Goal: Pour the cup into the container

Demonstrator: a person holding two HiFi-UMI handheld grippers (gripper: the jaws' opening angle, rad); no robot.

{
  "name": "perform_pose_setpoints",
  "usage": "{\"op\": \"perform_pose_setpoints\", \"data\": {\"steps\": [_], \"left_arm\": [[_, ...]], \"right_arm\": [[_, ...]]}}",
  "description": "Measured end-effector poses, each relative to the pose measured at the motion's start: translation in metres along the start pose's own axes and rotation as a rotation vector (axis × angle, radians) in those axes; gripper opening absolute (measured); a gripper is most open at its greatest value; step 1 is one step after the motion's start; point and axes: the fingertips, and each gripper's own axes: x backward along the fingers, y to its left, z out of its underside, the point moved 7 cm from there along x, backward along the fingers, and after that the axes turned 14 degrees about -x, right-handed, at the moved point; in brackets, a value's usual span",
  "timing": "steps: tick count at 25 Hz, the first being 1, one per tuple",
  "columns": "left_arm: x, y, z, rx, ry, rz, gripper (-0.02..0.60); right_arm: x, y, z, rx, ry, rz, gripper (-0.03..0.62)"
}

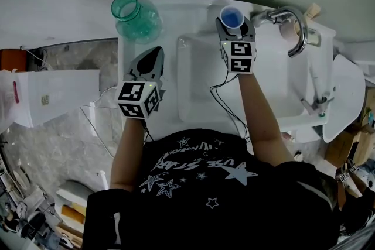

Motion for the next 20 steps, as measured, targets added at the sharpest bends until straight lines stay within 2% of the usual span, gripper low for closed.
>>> {"op": "perform_pose_setpoints", "data": {"steps": [11,20], "left_arm": [[-0.002,-0.004,0.003,0.005,0.007,0.033,0.011],[0.000,0.000,0.008,0.018,0.004,0.046,0.011]], "right_arm": [[-0.008,-0.007,0.016,-0.034,0.048,0.018,0.267],[-0.012,-0.008,0.020,-0.038,0.043,0.033,0.268]]}}
